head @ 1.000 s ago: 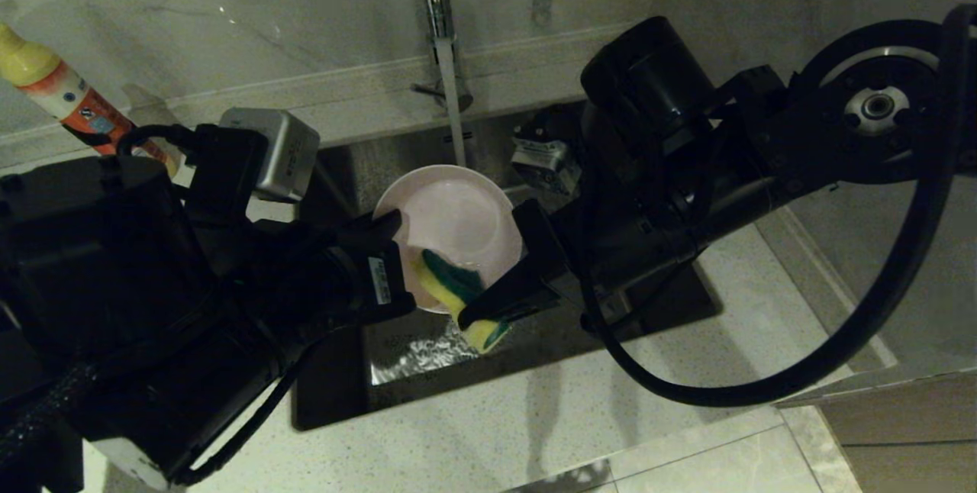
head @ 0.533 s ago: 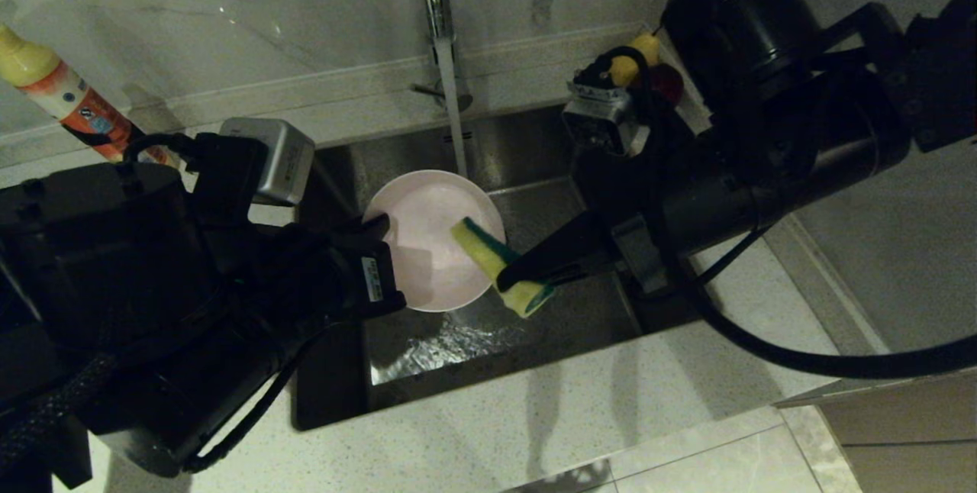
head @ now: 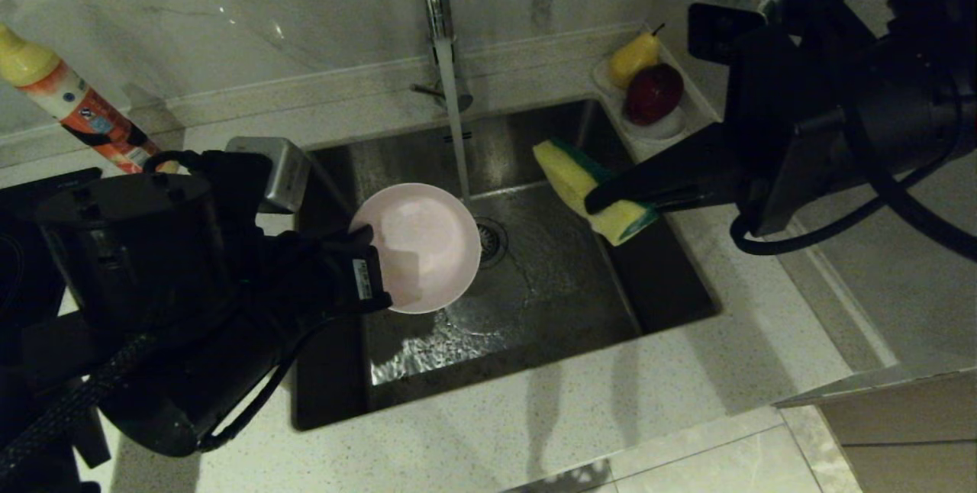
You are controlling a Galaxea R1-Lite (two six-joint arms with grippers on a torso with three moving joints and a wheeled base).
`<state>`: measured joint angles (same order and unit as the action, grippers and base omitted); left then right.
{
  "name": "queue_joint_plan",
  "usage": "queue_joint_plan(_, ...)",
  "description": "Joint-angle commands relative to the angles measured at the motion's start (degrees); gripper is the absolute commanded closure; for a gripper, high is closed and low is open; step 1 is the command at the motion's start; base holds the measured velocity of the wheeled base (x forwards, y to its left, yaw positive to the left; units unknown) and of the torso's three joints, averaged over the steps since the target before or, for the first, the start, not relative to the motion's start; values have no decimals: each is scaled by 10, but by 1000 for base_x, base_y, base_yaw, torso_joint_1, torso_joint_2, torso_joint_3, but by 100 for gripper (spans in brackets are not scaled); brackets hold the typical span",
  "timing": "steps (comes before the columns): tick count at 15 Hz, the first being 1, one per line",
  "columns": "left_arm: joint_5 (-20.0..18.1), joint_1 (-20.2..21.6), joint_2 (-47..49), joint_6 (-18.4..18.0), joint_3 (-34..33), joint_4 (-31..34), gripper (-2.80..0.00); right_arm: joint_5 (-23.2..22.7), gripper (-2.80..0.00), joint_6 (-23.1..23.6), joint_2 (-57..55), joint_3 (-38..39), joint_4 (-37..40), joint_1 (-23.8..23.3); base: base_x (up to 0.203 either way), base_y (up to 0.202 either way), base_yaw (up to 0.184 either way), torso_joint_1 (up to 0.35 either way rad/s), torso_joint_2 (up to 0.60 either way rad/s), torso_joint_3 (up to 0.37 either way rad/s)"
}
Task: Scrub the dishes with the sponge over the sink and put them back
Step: Wipe the bowl, then rinse the bowl
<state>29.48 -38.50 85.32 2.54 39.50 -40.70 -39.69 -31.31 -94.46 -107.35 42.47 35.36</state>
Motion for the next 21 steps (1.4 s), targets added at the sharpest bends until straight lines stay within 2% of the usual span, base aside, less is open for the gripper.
queue_joint_plan(1,2,34,27,14,29,54,0,-2,0,0,25,15,9,-25,0,0,0,0,0,0)
queue_joint_plan(3,1,50,41,42,68,111,0,-2,0,1,33,26,12,-43,0,0,0,0,0,0)
queue_joint_plan(5,-1,59,70,99,147,199,0,-2,0,5,49,61,8,-56,0,0,0,0,0,0)
queue_joint_plan(8,-24,66,140,210,268,322,0,-3,0,33,69,109,5,-73,0,0,0,0,0,0)
queue_joint_plan(11,-45,75,190,264,340,384,0,-3,0,43,85,140,5,-87,0,0,0,0,0,0)
queue_joint_plan(15,-75,86,223,316,406,400,0,-3,0,44,99,181,-16,-105,0,0,0,0,0,0)
queue_joint_plan(19,-78,93,246,354,449,404,0,-3,0,43,122,253,-64,-113,0,0,0,0,0,0)
queue_joint_plan(21,-83,92,246,367,451,409,0,-4,0,44,125,258,-67,-128,0,0,0,0,0,0)
